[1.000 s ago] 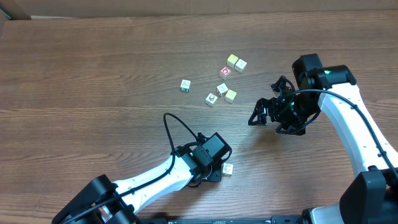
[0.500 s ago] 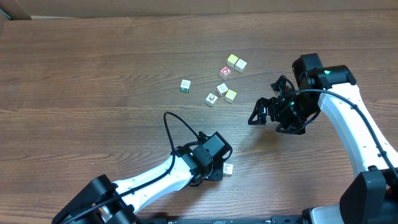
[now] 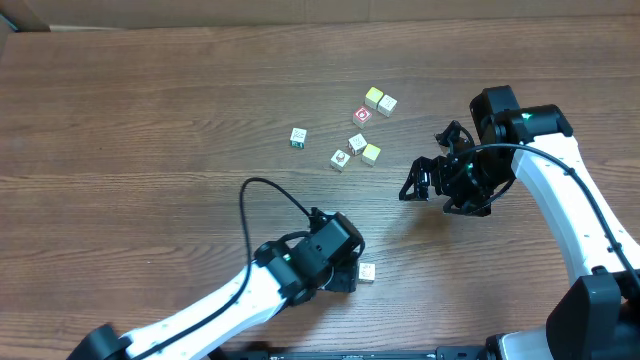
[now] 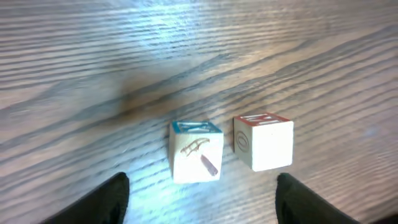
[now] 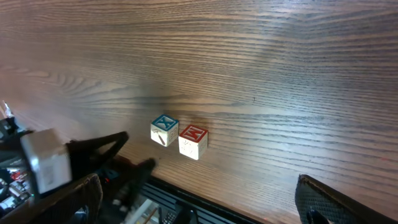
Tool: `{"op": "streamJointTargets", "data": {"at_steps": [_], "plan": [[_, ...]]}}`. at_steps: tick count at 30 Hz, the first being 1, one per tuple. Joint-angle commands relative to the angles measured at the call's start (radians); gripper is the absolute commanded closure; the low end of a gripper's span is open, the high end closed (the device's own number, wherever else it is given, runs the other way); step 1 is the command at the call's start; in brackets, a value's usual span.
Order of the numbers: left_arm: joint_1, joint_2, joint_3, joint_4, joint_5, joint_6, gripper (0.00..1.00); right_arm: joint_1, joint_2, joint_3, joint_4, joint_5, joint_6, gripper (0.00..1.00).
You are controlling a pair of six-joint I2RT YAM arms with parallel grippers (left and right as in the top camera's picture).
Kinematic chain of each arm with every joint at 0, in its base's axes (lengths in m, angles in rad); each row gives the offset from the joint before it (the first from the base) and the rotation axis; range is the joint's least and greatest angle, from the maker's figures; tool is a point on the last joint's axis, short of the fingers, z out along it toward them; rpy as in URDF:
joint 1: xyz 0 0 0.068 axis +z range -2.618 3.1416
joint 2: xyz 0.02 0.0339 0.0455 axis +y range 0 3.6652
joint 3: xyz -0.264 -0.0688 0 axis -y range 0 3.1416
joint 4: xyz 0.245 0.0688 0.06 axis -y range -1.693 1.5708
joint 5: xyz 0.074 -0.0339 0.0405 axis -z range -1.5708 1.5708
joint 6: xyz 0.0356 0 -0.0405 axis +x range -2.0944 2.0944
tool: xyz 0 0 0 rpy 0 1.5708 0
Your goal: Flip 5 blocks
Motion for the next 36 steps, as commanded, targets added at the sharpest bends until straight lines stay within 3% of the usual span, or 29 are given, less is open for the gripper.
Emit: {"op": "streamJointTargets", "data": {"at_steps": [1, 2, 6, 12, 21, 36], "plan": [[0.001, -0.077, 0.018, -0.076, -0.108, 0.005, 0.55, 0.004, -0.015, 0.023, 0.003, 0.002, -0.006, 0.00], [0.005, -0.082, 0.017, -0.096, -0.127, 0.004, 0.65, 0.004, -0.015, 0.023, 0.003, 0.002, -0.006, 0.00], [0.040, -0.071, 0.017, -0.173, -0.172, -0.013, 0.83, 0.004, -0.015, 0.023, 0.003, 0.002, -0.006, 0.00], [0.096, 0.016, 0.016, -0.153, -0.172, 0.009, 0.95, 0.004, -0.015, 0.023, 0.003, 0.002, -0.007, 0.00], [0.114, 0.209, 0.016, -0.011, -0.053, 0.100, 0.96, 0.004, -0.015, 0.023, 0.003, 0.003, -0.007, 0.00], [0.114, 0.219, 0.016, 0.082, 0.039, 0.175, 0.94, 0.004, -0.015, 0.023, 0.005, 0.002, -0.006, 0.00]]}}
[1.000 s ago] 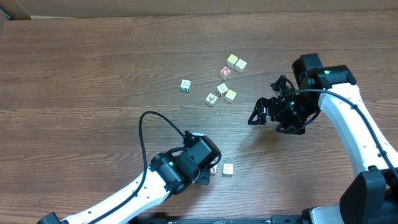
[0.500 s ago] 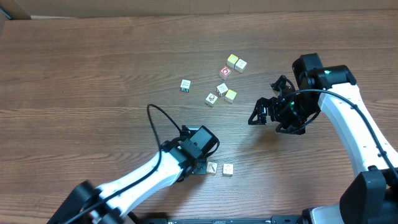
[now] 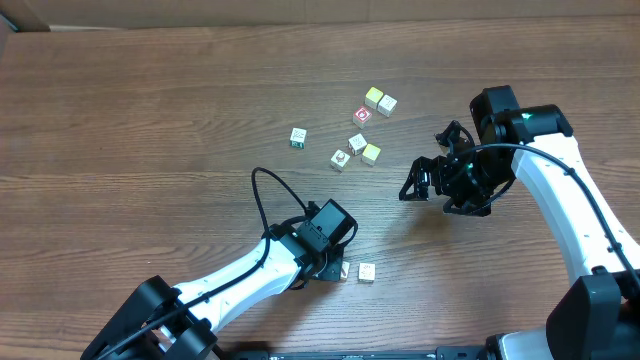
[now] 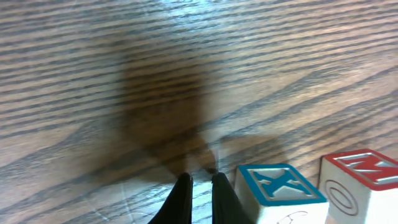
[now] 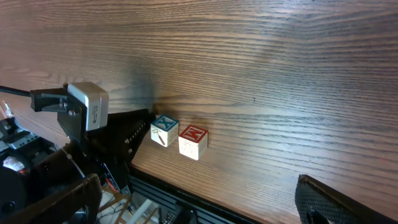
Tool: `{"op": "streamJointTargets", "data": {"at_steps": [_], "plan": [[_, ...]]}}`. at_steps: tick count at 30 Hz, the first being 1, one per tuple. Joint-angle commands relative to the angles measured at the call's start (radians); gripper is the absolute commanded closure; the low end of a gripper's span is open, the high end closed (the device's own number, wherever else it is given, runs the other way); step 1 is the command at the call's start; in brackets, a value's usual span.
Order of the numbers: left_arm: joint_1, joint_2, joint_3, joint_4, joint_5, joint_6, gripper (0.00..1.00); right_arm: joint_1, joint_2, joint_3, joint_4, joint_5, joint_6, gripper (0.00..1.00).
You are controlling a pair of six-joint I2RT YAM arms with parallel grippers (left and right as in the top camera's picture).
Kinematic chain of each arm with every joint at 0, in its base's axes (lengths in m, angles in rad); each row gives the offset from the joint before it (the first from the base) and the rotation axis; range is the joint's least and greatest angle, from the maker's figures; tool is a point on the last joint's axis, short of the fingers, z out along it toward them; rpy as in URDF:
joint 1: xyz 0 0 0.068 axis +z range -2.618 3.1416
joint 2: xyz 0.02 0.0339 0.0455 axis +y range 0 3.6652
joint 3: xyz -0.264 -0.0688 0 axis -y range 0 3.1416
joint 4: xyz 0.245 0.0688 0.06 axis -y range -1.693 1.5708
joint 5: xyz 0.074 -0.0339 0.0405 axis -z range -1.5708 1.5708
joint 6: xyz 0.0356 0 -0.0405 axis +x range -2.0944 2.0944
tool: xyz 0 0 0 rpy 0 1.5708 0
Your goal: Flip 5 blocks
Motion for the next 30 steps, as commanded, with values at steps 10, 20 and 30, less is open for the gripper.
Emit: {"op": "streamJointTargets", "data": {"at_steps": [10, 20, 30], "plan": [[0.006, 0.003, 0.014, 0.017, 0.082, 0.037, 0.94, 0.004, -0.015, 0.023, 0.003, -0.001, -0.006, 0.00], [-0.012, 0.003, 0.015, 0.032, 0.097, 0.005, 0.95, 0.004, -0.015, 0.023, 0.000, 0.000, -0.006, 0.00], [-0.012, 0.003, 0.014, 0.066, 0.095, -0.061, 0.96, 0.004, -0.015, 0.023, -0.006, 0.000, -0.006, 0.00]]}}
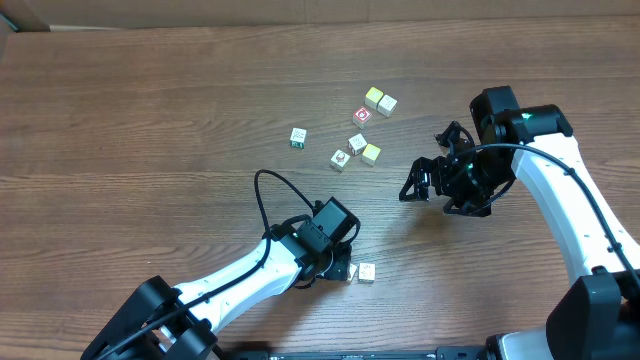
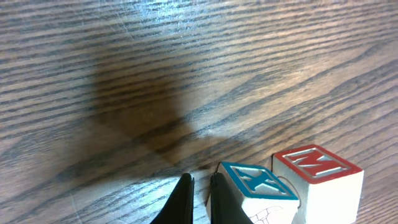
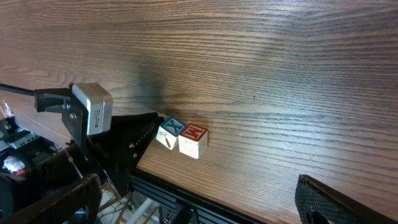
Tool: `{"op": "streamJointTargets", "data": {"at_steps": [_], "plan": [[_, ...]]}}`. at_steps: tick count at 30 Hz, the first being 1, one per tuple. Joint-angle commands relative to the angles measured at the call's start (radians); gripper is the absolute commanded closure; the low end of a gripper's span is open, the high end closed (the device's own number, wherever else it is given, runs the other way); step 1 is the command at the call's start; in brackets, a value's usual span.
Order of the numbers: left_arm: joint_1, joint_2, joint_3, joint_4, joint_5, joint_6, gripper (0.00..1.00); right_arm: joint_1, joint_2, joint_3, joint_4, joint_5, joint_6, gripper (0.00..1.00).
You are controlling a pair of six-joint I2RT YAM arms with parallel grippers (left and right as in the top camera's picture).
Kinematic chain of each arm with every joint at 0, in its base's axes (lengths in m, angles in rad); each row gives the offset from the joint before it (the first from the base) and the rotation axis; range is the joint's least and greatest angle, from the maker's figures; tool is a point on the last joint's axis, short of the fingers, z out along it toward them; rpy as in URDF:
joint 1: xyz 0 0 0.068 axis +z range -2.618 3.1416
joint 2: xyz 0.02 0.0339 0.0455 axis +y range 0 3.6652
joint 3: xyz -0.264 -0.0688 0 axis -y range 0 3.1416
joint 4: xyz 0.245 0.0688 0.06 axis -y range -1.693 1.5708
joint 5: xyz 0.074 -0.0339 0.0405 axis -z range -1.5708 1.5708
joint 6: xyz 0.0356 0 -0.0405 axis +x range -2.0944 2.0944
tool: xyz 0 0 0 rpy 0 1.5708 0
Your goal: Flip 5 blocks
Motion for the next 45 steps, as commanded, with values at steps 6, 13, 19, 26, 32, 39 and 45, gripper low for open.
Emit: {"op": "streamJointTargets", "data": {"at_steps": [6, 13, 19, 26, 32, 39, 45], "plan": [[-0.006, 0.003, 0.014, -0.045, -0.035, -0.106, 0.96, 0.004, -0.015, 0.023, -0.002, 0.000, -0.006, 0.00], [-0.017, 0.003, 0.014, -0.143, -0.016, -0.045, 0.96, 0.004, -0.015, 0.023, -0.003, 0.000, -0.006, 0.00], [-0.047, 0.003, 0.014, -0.122, 0.011, -0.037, 0.96, 0.004, -0.015, 0.023, -0.005, 0.000, -0.006, 0.00], [-0.060, 0.003, 0.014, -0.090, 0.013, -0.043, 0.96, 0.004, -0.015, 0.023, -0.004, 0.000, -0.006, 0.00], [-0.060, 0.003, 0.014, -0.075, 0.018, -0.043, 0.96, 0.004, -0.015, 0.023, -0.004, 0.000, -0.006, 0.00], [-0.060, 0.003, 0.014, -0.071, 0.018, -0.039, 0.96, 0.004, -0.015, 0.023, -0.004, 0.000, -0.006, 0.00], [-0.060, 0.003, 0.014, -0.051, 0.018, -0.016, 0.95, 0.004, -0.015, 0.023, -0.004, 0.000, -0.006, 0.00]]}}
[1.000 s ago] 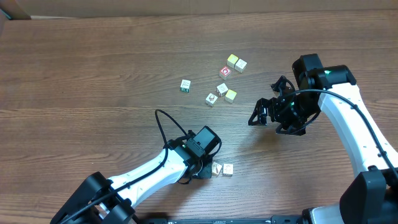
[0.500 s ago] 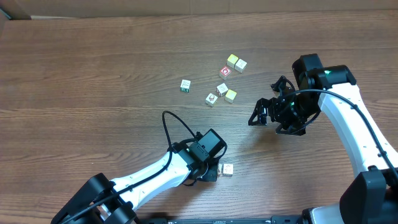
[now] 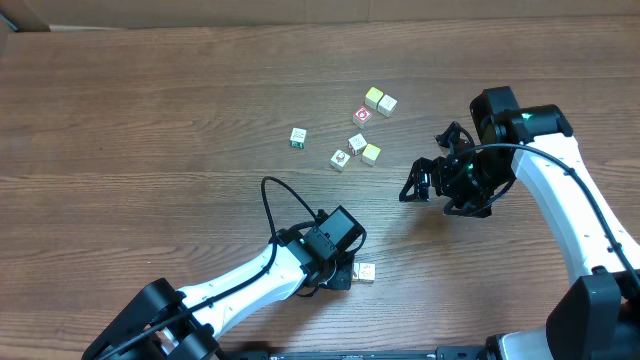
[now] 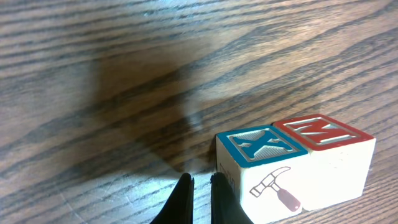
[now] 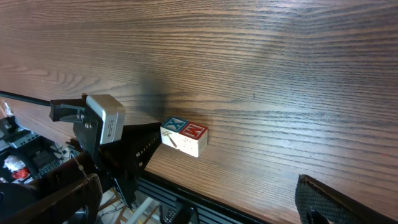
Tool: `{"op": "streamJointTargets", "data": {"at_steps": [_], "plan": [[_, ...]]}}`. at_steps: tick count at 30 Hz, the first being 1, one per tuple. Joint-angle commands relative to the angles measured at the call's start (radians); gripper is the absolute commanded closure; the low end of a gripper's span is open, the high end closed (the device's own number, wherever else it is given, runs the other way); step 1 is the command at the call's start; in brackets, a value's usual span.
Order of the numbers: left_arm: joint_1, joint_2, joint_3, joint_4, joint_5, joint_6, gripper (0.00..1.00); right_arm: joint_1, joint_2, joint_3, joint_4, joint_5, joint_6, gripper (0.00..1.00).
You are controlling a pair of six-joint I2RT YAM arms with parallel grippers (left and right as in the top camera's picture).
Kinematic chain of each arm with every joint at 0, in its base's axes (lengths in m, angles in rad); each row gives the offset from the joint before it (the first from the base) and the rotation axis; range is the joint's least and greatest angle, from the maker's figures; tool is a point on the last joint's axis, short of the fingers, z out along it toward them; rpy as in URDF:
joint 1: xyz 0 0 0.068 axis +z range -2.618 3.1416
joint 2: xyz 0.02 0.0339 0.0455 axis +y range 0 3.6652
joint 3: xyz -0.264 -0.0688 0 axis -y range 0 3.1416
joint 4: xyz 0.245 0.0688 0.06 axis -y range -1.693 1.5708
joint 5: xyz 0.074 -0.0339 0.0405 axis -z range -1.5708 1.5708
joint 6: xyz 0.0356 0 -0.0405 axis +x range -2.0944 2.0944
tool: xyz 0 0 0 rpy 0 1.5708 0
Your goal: Flip 5 blocks
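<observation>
Two blocks stand side by side near the table's front edge: a blue X block (image 4: 261,168) with a hammer on its near face, and a red M block (image 4: 329,146) flush against its right side. Both also show in the right wrist view, the blue block (image 5: 173,132) and the red block (image 5: 194,138). My left gripper (image 4: 200,199) is shut and empty, its tips on the table just left of the blue block. From overhead the left gripper (image 3: 342,272) covers the blue block, and only the red block (image 3: 366,272) shows. My right gripper (image 3: 410,188) hangs open above the table, far from them.
Several more blocks lie in a loose cluster at the back centre, among them a red one (image 3: 361,116), a yellow-green one (image 3: 371,153) and a lone one (image 3: 298,137) to the left. The table's front edge (image 5: 249,200) runs just beyond the two near blocks.
The blue X block stood askew against the red block; now it sits square and flush with it, hammer face toward the left wrist camera. My left gripper has moved slightly right. The right arm is unchanged.
My left gripper was open, facing the two blocks, which stood a little apart. Then it was shut and low at the blue block's left. Then the blue block was skewed against the red one. Now both sit flush, X and M faces still up.
</observation>
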Motion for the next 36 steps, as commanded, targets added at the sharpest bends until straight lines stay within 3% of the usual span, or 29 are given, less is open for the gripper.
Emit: {"op": "streamJointTargets", "data": {"at_steps": [1, 13, 22, 24, 25, 26, 28, 32, 36], "plan": [[-0.007, 0.003, 0.012, 0.003, 0.010, 0.036, 0.96, 0.004, -0.015, 0.023, 0.002, 0.000, -0.006, 0.00], [-0.006, 0.003, 0.012, -0.005, -0.005, 0.051, 0.96, 0.004, -0.015, 0.023, 0.002, 0.000, -0.006, 0.00], [0.019, -0.070, 0.054, -0.067, -0.198, 0.003, 0.96, 0.004, -0.015, 0.023, 0.010, 0.000, -0.007, 0.00], [0.047, -0.095, 0.083, -0.083, -0.235, 0.040, 0.80, 0.004, -0.015, 0.023, 0.017, 0.000, -0.007, 0.00], [0.066, -0.105, 0.097, -0.084, -0.242, 0.079, 0.60, 0.004, -0.015, 0.023, 0.018, 0.000, -0.006, 0.00], [0.084, -0.110, 0.108, -0.083, -0.243, 0.121, 0.18, 0.004, -0.015, 0.023, 0.018, 0.000, -0.006, 0.00], [0.116, -0.111, 0.136, -0.085, -0.241, 0.196, 0.02, 0.004, -0.015, 0.023, 0.017, 0.000, -0.007, 0.00], [0.206, -0.107, 0.174, -0.040, -0.261, 0.274, 0.01, 0.004, -0.015, 0.023, 0.017, 0.000, -0.007, 0.00], [0.330, -0.059, 0.234, 0.007, -0.170, 0.363, 0.11, 0.004, -0.015, 0.023, 0.020, 0.000, -0.007, 0.00]]}}
